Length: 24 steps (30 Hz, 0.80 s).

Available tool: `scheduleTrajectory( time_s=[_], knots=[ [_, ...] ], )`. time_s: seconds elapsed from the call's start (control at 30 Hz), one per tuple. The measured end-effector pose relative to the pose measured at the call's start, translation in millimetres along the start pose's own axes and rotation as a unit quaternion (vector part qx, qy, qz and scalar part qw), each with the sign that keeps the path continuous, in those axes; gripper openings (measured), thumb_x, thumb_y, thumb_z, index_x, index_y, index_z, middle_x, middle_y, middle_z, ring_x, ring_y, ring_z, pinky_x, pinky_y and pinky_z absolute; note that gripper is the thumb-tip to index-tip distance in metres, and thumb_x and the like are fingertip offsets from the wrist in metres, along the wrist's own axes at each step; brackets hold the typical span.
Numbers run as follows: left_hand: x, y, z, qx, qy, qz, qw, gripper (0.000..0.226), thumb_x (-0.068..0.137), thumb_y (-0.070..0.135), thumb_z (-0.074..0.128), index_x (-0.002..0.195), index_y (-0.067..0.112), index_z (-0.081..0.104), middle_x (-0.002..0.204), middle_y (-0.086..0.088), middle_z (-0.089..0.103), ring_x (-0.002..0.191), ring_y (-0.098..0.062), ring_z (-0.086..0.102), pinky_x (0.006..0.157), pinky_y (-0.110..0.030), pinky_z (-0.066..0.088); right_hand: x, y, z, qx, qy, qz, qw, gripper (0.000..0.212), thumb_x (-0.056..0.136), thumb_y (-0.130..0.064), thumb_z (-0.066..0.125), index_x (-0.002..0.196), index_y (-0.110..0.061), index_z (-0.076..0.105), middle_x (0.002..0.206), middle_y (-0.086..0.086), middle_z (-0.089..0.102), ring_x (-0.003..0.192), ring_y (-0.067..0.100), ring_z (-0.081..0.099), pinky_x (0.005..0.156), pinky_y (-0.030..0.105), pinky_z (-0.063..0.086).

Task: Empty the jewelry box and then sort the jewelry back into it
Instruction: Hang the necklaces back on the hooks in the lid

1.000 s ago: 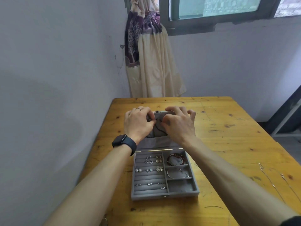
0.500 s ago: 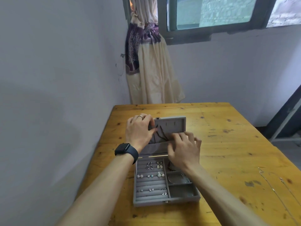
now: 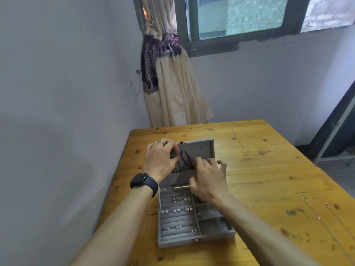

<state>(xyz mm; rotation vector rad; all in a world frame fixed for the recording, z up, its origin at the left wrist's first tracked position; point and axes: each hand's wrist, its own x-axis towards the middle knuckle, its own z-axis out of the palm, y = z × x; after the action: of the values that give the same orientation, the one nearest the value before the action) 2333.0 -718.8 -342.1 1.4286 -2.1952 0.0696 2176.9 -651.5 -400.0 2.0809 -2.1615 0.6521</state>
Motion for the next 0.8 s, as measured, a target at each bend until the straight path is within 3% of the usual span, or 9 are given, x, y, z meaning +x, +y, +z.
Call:
scheduleTrajectory(
  time_s=[0.13,0.27,0.53,0.7,0.8],
  knots=[
    [-2,2,-2,0.005,-0.004,0.005,1.0,0.014,0.081,0.025,0.072,0.087,0.031,0.061,0.109,0.011,0.063,0.102,-0.016,0.058,0.102,-0.035,0.035,-1,3,-1,-0.014,-0.045,-0.041,0.998,0.042,0.078,-0.037,0.047,0.117,-0.022,0.051,0.114,-0.003,0.064,0.115,0.025,0.05,0.104,0.047,0.025],
    [-3,8,-8,0.016,-0.021,0.01,1.0,0.018,0.082,0.022,0.065,0.093,0.031,0.054,0.104,0.013,0.061,0.097,-0.012,0.054,0.108,-0.043,0.037,-8,7,-7,0.012,-0.047,-0.052,0.997,0.044,0.08,-0.036,0.048,0.123,-0.025,0.052,0.121,-0.004,0.062,0.119,0.022,0.05,0.106,0.045,0.027],
    [-12,30,-15,0.0,-0.014,0.025,1.0,0.027,0.086,0.025,0.064,0.113,0.025,0.06,0.116,0.005,0.065,0.109,-0.018,0.059,0.106,-0.046,0.041,-50,33,-36,0.084,0.028,-0.039,0.995,0.032,0.081,-0.036,0.049,0.112,-0.032,0.058,0.116,-0.014,0.061,0.116,0.01,0.051,0.099,0.036,0.032],
    [-48,72,-7,-0.075,-0.009,0.048,0.996,0.033,0.088,0.023,0.066,0.12,0.025,0.061,0.121,0.005,0.064,0.113,-0.019,0.058,0.104,-0.043,0.045,-113,64,-58,0.125,0.125,0.03,0.984,0.031,0.08,-0.031,0.061,0.11,-0.029,0.064,0.115,-0.015,0.064,0.114,0.008,0.053,0.094,0.034,0.039],
    [-83,106,10,-0.148,-0.039,0.046,0.987,0.033,0.09,0.026,0.064,0.123,0.029,0.06,0.124,0.008,0.062,0.114,-0.015,0.057,0.101,-0.043,0.048,-161,87,-69,0.123,0.149,0.081,0.978,0.03,0.081,-0.031,0.062,0.11,-0.029,0.064,0.115,-0.016,0.064,0.113,0.007,0.053,0.091,0.031,0.034]
  ],
)
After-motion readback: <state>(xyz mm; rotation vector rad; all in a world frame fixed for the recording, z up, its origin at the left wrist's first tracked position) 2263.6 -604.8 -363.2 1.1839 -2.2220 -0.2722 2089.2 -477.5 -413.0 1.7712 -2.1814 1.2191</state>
